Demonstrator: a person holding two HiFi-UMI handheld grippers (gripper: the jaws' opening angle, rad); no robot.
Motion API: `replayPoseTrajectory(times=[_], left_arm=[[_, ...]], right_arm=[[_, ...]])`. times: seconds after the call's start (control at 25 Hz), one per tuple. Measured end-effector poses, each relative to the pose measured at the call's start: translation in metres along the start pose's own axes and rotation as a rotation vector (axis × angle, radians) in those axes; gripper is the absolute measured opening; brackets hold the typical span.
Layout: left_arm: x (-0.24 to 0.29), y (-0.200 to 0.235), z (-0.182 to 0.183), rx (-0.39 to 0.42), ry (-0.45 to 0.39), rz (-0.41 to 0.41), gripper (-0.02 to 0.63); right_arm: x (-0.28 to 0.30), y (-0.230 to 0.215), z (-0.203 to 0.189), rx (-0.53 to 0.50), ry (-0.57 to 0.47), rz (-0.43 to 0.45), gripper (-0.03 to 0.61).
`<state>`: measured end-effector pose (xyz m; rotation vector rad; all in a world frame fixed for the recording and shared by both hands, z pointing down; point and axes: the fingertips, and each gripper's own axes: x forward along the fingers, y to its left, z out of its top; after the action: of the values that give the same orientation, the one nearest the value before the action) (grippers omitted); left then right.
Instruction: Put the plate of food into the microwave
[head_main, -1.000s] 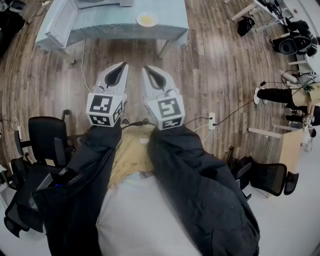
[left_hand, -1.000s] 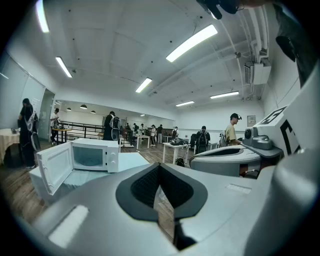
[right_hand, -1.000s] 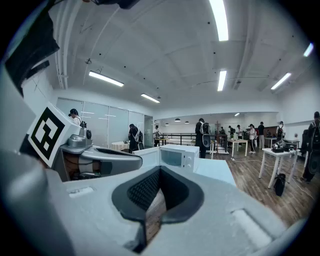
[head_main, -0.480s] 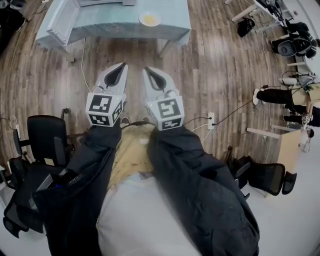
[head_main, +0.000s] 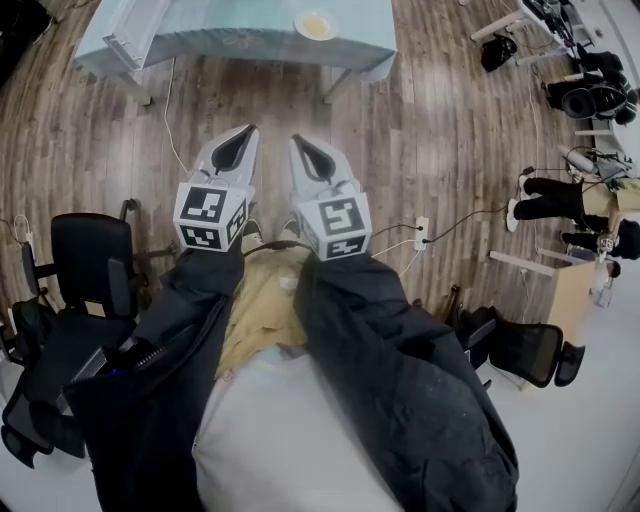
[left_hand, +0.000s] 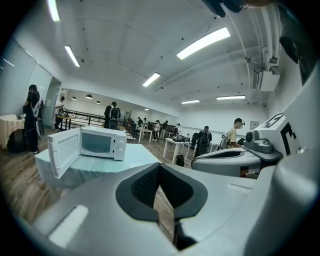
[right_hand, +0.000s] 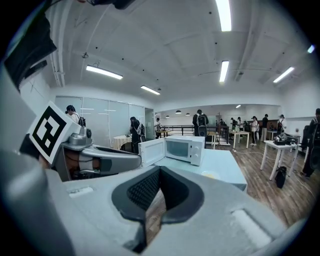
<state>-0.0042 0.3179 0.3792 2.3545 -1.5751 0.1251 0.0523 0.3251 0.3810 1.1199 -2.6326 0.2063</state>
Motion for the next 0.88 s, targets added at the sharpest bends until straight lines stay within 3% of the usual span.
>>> replayPoseTrajectory(times=[0.4,0.68,0.88], left_arm=[[-0.027,0.027,-0.03,-0.057,0.045,0.004,-0.001],[-0.017,0.035,-0.036,-0.083,0.058,0.004,-0.001],[0.003,0.058,-0.029,-0.074,0.058,0.051,-0.002]], right_arm=[[0.009,0.05,-0.019,-0.009,0.038,0.055,-0.003],[0.019,0.048,-0.021,-0.005,0.041,0.085,-0.003],[0.051,0.032,-0.019,-0.001,0.034,0.136,-0.002]])
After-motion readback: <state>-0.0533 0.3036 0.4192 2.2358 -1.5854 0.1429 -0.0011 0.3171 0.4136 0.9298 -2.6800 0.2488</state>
